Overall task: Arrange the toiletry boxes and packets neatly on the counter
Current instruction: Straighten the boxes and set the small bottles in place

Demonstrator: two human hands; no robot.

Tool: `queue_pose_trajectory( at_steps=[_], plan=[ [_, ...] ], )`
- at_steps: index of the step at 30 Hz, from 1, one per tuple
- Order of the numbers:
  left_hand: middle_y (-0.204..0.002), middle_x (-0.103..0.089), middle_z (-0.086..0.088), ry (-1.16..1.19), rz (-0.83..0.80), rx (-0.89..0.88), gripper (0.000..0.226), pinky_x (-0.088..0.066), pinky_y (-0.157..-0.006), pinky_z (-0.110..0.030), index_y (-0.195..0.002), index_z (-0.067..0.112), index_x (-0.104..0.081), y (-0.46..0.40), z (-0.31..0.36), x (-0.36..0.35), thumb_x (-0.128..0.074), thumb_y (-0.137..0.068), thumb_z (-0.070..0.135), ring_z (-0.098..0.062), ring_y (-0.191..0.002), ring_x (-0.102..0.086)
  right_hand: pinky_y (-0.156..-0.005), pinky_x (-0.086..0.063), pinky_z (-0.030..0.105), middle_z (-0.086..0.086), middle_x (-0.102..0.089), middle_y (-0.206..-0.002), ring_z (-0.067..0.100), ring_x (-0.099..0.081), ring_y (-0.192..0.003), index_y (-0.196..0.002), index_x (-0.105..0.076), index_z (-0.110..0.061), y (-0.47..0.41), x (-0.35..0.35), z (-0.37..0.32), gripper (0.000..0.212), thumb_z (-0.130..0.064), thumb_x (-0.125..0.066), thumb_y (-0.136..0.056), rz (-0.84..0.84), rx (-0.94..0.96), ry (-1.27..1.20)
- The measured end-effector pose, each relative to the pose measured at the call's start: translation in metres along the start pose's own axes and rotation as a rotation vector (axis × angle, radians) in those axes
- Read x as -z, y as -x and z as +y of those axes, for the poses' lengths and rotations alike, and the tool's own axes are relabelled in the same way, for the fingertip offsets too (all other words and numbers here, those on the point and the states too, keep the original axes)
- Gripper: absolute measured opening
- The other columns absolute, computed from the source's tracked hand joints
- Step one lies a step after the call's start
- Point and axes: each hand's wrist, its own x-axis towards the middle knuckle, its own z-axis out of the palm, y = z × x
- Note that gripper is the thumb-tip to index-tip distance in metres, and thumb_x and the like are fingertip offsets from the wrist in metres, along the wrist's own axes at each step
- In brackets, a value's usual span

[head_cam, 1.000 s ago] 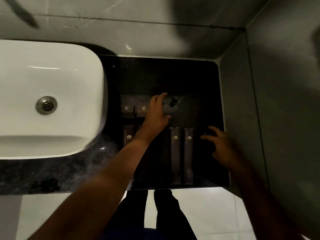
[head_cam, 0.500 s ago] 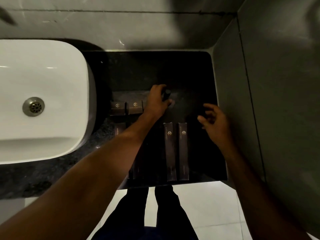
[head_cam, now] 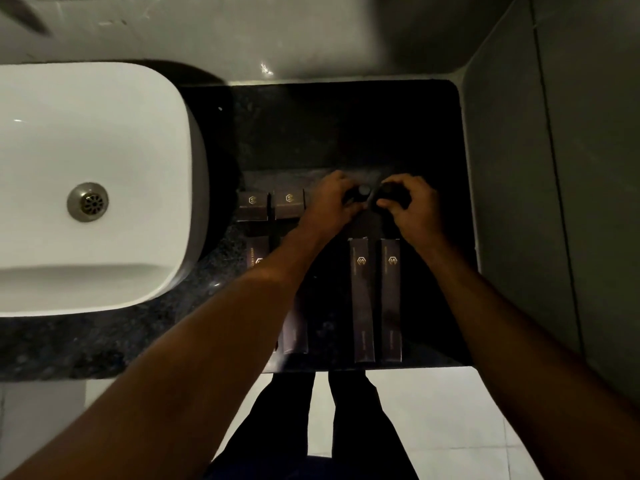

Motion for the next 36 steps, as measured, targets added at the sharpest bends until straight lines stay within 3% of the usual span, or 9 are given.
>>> queue_pose_trajectory(
  at_steps=[3, 12, 15, 17, 20, 23, 29, 33, 36],
  plan=[
    [-0.121, -0.058, -0.014, -0.015, -0.030, 0.005, 0.034, -0.049, -0.095, -0.034, -0.115, 0.007, -0.066, 0.000, 0.001, 0.003, -0.073, -0.084, 0.016, -0.024, -0.110, -0.056, -0.094, -0.049, 0.037, 0.014, -0.062, -0.115, 0.026, -0.059, -0.106, -0.109, -0.067, -0.012, -0.007, 0.001, 0.000, 0.037, -0.006, -0.078, -0.074, -0.062, 0.036, 0.084],
    [-0.123, -0.055, -0.007, -0.012, -0.076, 0.045, 0.036, -0.051, -0.095, -0.037, -0.117, 0.014, -0.064, -0.004, -0.001, 0.001, -0.074, -0.083, 0.020, -0.019, -0.111, -0.054, -0.099, -0.045, 0.034, 0.011, -0.061, -0.121, 0.024, -0.057, -0.114, -0.118, -0.064, -0.013, -0.002, 0.007, 0.013, 0.043, -0.004, -0.074, -0.077, -0.080, 0.100, 0.125],
    [-0.129, -0.050, -0.005, 0.101, -0.071, 0.142, 0.055, -0.049, -0.090, -0.022, -0.130, 0.013, -0.055, -0.002, 0.002, 0.005, -0.077, -0.080, 0.018, -0.014, -0.111, -0.053, -0.099, -0.047, 0.031, 0.004, -0.059, -0.129, 0.016, -0.057, -0.114, -0.132, -0.054, -0.017, 0.007, 0.021, 0.017, 0.058, 0.001, -0.071, -0.079, -0.084, -0.072, -0.053],
    [-0.131, -0.050, -0.008, 0.231, 0.044, 0.221, 0.052, -0.046, -0.086, -0.014, -0.133, 0.010, -0.051, 0.017, 0.009, 0.007, -0.071, -0.085, 0.011, -0.011, -0.112, -0.051, -0.094, -0.051, 0.032, 0.003, -0.062, -0.119, 0.017, -0.062, -0.102, -0.132, -0.053, -0.014, 0.033, 0.036, 0.021, 0.054, 0.003, -0.068, -0.082, -0.045, -0.205, -0.218],
    [-0.122, -0.057, -0.011, 0.286, 0.254, 0.364, 0.035, -0.048, -0.093, -0.026, -0.122, 0.008, -0.057, 0.073, 0.020, -0.006, -0.066, -0.088, 0.007, -0.012, -0.107, -0.053, -0.076, -0.051, 0.024, 0.005, -0.066, -0.108, 0.022, -0.065, -0.090, -0.127, -0.057, -0.013, 0.102, 0.040, 0.024, 0.047, -0.013, -0.073, -0.083, -0.114, -0.369, -0.209],
    [-0.120, -0.059, -0.007, 0.428, 0.226, 0.562, 0.047, -0.052, -0.090, -0.030, -0.123, 0.015, -0.057, 0.130, 0.034, -0.033, -0.076, -0.080, 0.014, -0.017, -0.105, -0.061, -0.067, -0.050, 0.024, 0.005, -0.063, -0.107, 0.016, -0.061, -0.079, -0.132, -0.054, -0.017, 0.152, 0.026, 0.020, 0.062, -0.023, -0.080, -0.076, -0.167, -0.468, -0.182],
    [-0.106, -0.057, 0.006, 0.338, 0.198, 0.502, 0.048, -0.051, -0.097, -0.038, -0.115, 0.022, -0.065, 0.157, 0.049, -0.052, -0.081, -0.071, 0.011, -0.016, -0.102, -0.062, -0.085, -0.056, 0.047, 0.005, -0.057, -0.116, 0.025, -0.061, -0.101, -0.128, -0.057, -0.020, 0.168, 0.012, 0.017, 0.055, -0.025, -0.078, -0.077, -0.198, -0.399, -0.026],
    [-0.115, -0.059, 0.002, 0.352, 0.154, 0.493, 0.050, -0.053, -0.095, -0.038, -0.120, 0.024, -0.063, 0.153, 0.051, -0.045, -0.081, -0.073, 0.017, -0.014, -0.104, -0.062, -0.083, -0.057, 0.047, 0.005, -0.057, -0.118, 0.025, -0.061, -0.100, -0.130, -0.053, -0.021, 0.167, 0.015, 0.015, 0.060, -0.030, -0.078, -0.077, -0.211, -0.406, -0.026],
    [-0.119, -0.057, 0.005, 0.383, 0.268, 0.506, 0.049, -0.054, -0.088, -0.024, -0.124, 0.024, -0.059, 0.167, 0.045, -0.020, -0.077, -0.079, 0.022, -0.011, -0.098, -0.063, -0.081, -0.055, 0.039, 0.005, -0.055, -0.118, 0.023, -0.058, -0.103, -0.128, -0.054, -0.020, 0.170, 0.021, -0.002, 0.053, -0.029, -0.076, -0.080, -0.099, -0.356, -0.006]
  ],
)
